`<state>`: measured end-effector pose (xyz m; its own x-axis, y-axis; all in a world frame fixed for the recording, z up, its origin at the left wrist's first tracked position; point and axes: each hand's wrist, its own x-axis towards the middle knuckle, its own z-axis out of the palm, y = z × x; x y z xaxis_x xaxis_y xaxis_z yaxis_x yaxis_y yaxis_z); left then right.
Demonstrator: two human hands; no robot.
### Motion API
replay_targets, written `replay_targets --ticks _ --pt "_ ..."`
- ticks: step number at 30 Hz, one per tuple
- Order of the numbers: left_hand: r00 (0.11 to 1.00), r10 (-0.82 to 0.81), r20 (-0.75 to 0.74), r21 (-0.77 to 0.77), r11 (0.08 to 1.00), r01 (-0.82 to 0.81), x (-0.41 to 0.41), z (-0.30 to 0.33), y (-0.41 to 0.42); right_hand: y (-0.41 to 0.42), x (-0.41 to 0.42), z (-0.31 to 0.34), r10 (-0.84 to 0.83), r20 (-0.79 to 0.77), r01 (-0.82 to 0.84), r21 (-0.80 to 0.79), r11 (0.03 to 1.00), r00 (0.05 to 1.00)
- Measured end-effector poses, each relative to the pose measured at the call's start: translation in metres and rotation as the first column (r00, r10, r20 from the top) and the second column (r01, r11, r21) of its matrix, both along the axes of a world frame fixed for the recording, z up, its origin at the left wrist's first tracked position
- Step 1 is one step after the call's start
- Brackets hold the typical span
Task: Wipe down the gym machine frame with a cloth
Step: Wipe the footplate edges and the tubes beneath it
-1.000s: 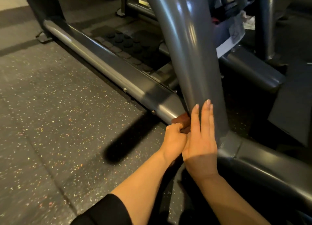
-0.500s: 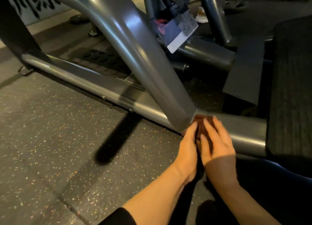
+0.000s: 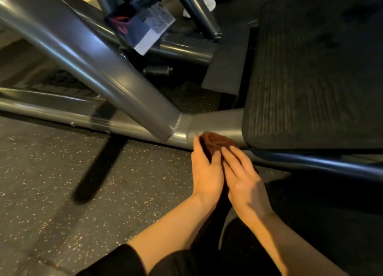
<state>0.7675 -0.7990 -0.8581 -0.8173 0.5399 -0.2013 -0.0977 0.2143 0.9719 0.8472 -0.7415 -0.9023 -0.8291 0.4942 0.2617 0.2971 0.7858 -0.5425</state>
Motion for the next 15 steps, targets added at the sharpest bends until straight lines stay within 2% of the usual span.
replay_targets --ticks 1,2,4,6,8,10,12,15 --pt "0.999 -0.026 -0.02 -0.011 1.0 0.026 0.005 0.006 0.006 0.008 0.001 -0.007 -0.042 -0.037 0.043 0.041 0.998 0.998" --pt "0.999 -0.053 -0.007 -0.036 0.998 0.053 0.013 0.011 0.012 0.013 0.003 -0.004 -0.057 0.023 0.055 0.079 0.995 0.998" --pt "0.994 -0.11 0.008 -0.056 0.992 0.111 0.024 0.014 0.017 0.024 0.009 -0.006 -0.097 0.032 0.089 0.187 0.978 0.995" --pt "0.981 -0.194 -0.027 -0.121 0.974 0.19 0.035 0.015 0.017 0.027 0.025 -0.008 -0.217 -0.03 0.219 0.16 0.962 0.976" --pt "0.954 -0.285 -0.09 -0.188 0.946 0.264 0.044 0.01 0.016 0.027 0.043 -0.011 -0.349 -0.029 0.351 0.09 0.932 0.937" --pt "0.933 -0.344 -0.104 -0.216 0.924 0.316 0.052 0.004 0.016 0.027 0.056 -0.014 -0.464 -0.026 0.463 0.13 0.877 0.886" --pt "0.914 -0.383 -0.133 -0.236 0.908 0.346 0.059 0.0 0.015 0.03 0.055 -0.015 -0.485 -0.066 0.49 0.135 0.861 0.872" --pt "0.845 -0.459 -0.274 -0.294 0.877 0.381 0.061 -0.001 0.012 0.028 0.043 -0.007 -0.455 -0.11 0.463 0.059 0.884 0.883"
